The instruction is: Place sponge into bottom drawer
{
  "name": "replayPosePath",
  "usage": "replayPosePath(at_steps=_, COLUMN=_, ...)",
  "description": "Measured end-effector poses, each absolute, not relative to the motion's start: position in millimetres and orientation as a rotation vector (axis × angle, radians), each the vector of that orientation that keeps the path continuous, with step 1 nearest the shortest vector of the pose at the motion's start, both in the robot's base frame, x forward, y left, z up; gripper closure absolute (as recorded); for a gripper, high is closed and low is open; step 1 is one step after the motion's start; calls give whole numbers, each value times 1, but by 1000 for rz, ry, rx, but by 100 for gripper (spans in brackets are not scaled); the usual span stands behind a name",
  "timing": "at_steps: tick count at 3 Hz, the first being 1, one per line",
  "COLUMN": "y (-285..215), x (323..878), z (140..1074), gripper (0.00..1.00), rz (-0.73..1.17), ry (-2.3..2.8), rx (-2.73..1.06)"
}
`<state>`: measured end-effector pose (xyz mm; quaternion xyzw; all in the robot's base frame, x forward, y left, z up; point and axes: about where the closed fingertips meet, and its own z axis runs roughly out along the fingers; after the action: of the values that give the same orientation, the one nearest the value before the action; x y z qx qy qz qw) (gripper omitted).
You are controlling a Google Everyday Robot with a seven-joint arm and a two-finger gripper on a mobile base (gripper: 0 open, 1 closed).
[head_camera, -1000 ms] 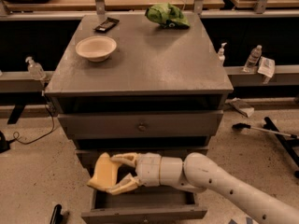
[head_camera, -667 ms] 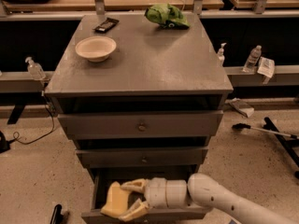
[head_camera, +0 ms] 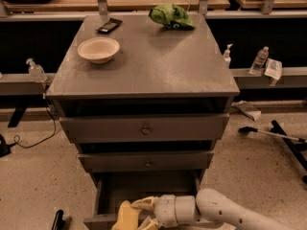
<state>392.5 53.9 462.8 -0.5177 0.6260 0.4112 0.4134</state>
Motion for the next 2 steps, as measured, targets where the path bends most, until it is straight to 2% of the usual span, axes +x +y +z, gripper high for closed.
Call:
replayPosePath(at_steps=1, y=53, x=395, z=455, gripper=100, rz=1009, ry=1603, rx=-1311)
replayPosePath(at_steps=2, y=25, x=415, z=415, gripper=100, rz=913, ry=1701, rx=-1281)
